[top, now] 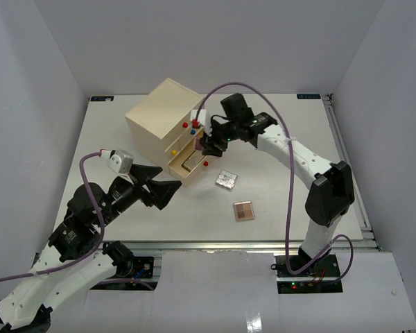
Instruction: Organize the makeup
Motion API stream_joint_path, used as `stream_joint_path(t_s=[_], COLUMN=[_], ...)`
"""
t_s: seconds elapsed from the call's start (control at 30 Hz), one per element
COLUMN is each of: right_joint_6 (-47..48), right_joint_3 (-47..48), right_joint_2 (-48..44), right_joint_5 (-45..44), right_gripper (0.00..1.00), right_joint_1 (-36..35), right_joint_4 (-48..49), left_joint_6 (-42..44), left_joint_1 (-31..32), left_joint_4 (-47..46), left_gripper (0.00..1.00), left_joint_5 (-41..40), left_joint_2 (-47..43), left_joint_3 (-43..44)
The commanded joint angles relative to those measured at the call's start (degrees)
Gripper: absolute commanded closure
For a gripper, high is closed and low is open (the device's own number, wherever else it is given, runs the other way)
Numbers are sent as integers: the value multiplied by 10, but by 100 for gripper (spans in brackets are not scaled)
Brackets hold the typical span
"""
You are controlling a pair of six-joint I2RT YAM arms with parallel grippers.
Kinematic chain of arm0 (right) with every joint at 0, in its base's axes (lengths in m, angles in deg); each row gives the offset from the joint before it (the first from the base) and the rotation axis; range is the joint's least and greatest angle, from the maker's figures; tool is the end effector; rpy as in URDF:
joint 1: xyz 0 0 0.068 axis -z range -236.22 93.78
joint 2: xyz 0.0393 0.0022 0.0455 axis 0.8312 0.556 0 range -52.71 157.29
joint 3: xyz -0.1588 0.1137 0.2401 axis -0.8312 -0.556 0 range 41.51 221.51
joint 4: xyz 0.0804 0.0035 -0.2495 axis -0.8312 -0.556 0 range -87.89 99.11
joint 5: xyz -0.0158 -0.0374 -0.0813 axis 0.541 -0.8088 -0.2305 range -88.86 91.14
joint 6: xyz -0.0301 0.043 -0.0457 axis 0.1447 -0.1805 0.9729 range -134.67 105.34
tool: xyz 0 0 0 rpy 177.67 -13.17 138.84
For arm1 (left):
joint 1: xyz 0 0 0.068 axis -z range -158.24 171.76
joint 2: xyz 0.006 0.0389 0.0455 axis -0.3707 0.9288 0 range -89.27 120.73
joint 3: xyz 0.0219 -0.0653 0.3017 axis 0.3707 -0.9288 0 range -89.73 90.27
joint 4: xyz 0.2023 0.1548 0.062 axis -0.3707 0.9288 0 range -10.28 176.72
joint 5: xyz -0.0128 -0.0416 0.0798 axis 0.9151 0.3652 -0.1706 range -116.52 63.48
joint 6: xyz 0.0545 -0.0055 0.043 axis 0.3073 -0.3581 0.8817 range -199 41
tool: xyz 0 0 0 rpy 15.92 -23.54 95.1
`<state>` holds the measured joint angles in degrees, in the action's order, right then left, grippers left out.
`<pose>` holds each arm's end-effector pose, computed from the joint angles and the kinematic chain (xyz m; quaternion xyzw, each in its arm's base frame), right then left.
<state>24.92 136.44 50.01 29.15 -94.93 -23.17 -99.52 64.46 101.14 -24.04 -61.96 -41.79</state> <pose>0.3212 0.2914 0.3542 -0.6345 0.6177 0.2163 0.4112 0.0654 -0.0637 0.3929 0.1518 0.6956 -0.3811 0.5898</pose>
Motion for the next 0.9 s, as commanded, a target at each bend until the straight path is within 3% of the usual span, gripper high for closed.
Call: stream_joint_path(t_s=[0.0, 0.2, 0.33, 0.43, 0.5, 0.6, 0.77, 0.87], right_joint_6=[170, 250, 290, 314, 320, 324, 287, 188], right_joint_3=[13, -61, -53, -53, -57, -84, -108, -100], right_joint_2=[35, 50, 84, 107, 113, 101, 48, 3], right_joint_5=[-193, -325, -374, -404, -410, -410, -408, -367], right_gripper=[74, 64, 55, 42, 24, 11, 7, 7], right_joint_1=[-87, -133, -134, -136, -136, -137, -134, -116], right_joint_4=[49, 191, 231, 251, 256, 264, 260, 192], left_joint_6=[-30, -51, -64, -70, -77, -80, -81, -83], left_joint_1=[-3, -3, -2, -2, -2, -3, -2, -2], left_joint_4=[84, 148, 162, 162, 162, 161, 145, 122], left_gripper=[2, 2, 2, 2, 2, 2, 2, 3], left_joint_5=[-69, -113, -109, -103, -100, -90, -60, -26], left_joint_2=[-28, -80, -88, -86, -82, -74, -49, -27], left_joint_3=[43, 52, 45, 37, 37, 37, 29, 23])
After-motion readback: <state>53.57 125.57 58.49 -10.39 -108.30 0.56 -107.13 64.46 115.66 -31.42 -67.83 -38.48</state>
